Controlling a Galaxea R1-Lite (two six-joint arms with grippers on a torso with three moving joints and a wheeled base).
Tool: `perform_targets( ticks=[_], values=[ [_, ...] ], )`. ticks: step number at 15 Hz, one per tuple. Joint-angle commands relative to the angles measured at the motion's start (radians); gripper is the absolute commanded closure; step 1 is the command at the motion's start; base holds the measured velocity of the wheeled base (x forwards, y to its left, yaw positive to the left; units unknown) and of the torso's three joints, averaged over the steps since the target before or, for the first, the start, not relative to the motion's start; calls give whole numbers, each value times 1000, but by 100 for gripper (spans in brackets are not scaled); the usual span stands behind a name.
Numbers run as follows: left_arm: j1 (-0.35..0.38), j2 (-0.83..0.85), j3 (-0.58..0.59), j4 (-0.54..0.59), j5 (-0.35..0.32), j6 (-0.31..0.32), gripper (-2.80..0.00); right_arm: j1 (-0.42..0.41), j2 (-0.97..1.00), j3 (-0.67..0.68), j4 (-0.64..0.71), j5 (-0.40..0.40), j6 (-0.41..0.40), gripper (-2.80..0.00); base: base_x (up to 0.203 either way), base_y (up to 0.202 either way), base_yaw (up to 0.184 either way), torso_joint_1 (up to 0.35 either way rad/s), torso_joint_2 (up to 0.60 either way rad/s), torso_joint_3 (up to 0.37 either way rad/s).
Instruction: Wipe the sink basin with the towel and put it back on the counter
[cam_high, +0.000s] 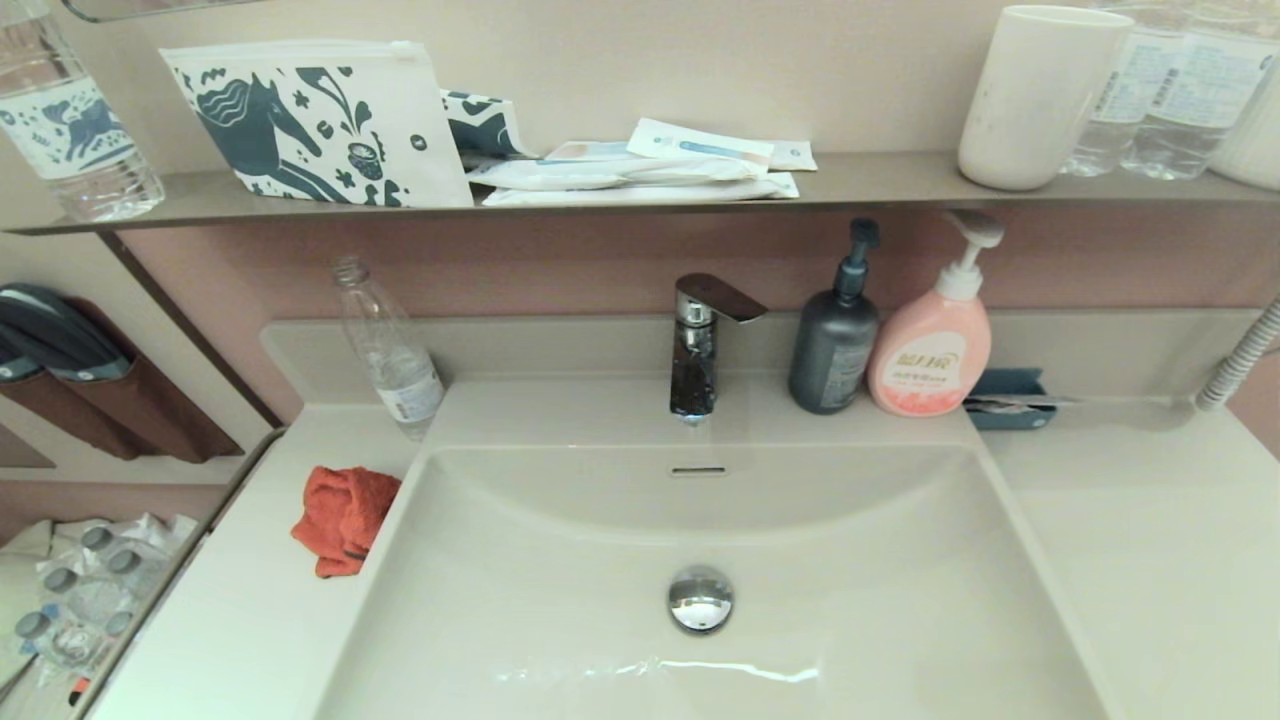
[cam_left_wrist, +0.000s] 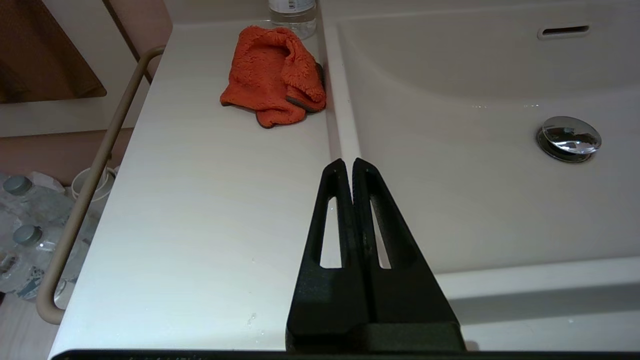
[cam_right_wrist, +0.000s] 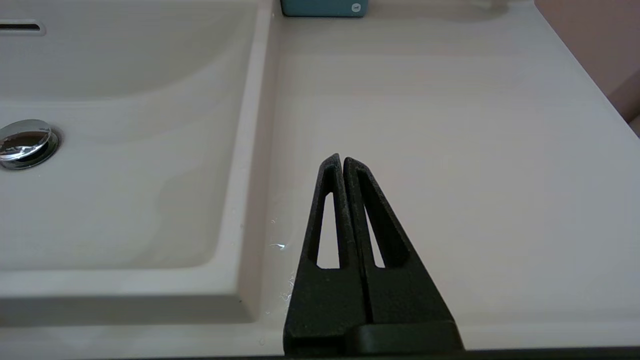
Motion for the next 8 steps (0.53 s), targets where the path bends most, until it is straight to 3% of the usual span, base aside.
perform_targets(
  ticks=[1,8],
  values=[
    [0,2,0,0,0,0,0,0,1,0,0,0,0,0,0,0,0,0,0,0],
    [0,2,0,0,0,0,0,0,1,0,-2,0,10,0,0,0,0,0,0,0]
  ],
)
